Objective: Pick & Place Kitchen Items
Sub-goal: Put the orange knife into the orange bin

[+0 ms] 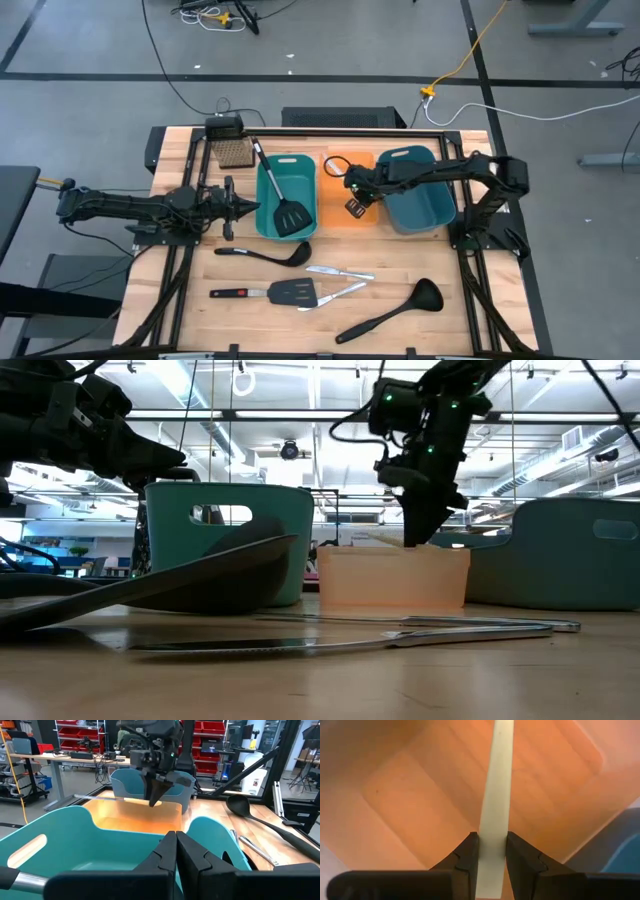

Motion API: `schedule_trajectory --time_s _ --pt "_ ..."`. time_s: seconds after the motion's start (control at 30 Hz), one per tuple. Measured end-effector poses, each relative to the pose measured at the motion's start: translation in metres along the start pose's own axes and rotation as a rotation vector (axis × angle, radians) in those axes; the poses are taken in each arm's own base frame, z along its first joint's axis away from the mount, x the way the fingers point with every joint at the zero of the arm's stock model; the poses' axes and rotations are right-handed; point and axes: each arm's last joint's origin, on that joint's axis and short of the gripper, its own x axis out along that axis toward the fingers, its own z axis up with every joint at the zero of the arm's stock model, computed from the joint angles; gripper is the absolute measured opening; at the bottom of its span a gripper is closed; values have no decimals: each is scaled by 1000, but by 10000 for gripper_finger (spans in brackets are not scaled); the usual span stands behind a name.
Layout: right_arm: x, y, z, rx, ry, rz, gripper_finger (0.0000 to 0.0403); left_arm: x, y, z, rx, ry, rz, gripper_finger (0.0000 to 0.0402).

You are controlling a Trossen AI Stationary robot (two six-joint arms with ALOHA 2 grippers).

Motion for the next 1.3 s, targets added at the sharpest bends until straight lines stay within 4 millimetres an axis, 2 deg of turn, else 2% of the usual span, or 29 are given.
schedule_trajectory --time_s 0.33,0.63,1.0,1.1,1.3 --pt "12 11 18 17 83 -38 83 0 0 0 0 0 1 9" --pt "19 11 19 118 85 -44 83 0 0 0 0 1 0 9" --pt "19 15 15 111 129 -10 83 0 0 0 0 0 1 9" --pt "25 17 16 111 134 -10 83 0 0 0 0 0 1 9" --pt "53 21 11 99 204 -46 83 0 0 0 0 0 0 9"
